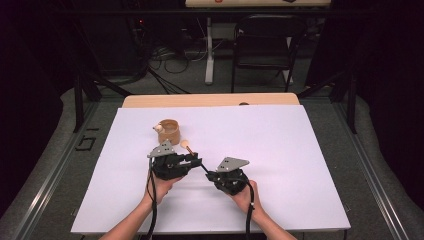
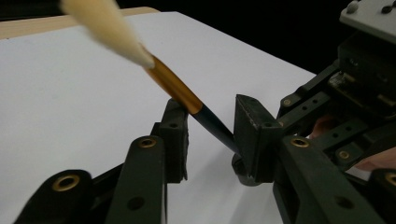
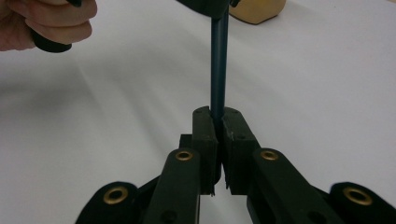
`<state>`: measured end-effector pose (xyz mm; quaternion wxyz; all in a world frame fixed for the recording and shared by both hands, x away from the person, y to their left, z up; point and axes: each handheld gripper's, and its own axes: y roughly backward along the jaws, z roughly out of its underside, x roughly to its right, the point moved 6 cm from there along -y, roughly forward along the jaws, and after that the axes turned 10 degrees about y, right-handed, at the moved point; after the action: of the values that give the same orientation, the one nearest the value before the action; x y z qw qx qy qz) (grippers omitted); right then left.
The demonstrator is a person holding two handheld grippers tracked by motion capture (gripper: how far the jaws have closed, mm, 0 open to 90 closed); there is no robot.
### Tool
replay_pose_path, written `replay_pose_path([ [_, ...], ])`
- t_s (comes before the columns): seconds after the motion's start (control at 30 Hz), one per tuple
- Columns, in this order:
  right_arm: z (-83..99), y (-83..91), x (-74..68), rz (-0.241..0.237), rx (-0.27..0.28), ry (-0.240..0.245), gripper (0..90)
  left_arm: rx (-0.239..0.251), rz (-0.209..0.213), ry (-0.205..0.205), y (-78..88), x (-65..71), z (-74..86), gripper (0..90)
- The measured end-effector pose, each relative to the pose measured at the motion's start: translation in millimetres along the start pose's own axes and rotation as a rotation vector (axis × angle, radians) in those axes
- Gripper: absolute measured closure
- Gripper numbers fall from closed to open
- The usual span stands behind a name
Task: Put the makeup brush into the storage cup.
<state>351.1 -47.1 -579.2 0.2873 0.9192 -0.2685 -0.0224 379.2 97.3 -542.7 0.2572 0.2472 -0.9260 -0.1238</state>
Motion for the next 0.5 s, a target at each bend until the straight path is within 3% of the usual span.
replay_pose_path([
  [0.23,1.0,-5.5,-3.0,-0.004,-0.010,0.000,85.2,0.006,0.026,0.013,-0.6,3.1,-0.6,74.8],
  [0.5,1.1,-7.9,-4.5,-0.021,-0.010,0.007,84.9,0.011,0.109,0.055,-0.9,6.9,-0.9,80.8],
])
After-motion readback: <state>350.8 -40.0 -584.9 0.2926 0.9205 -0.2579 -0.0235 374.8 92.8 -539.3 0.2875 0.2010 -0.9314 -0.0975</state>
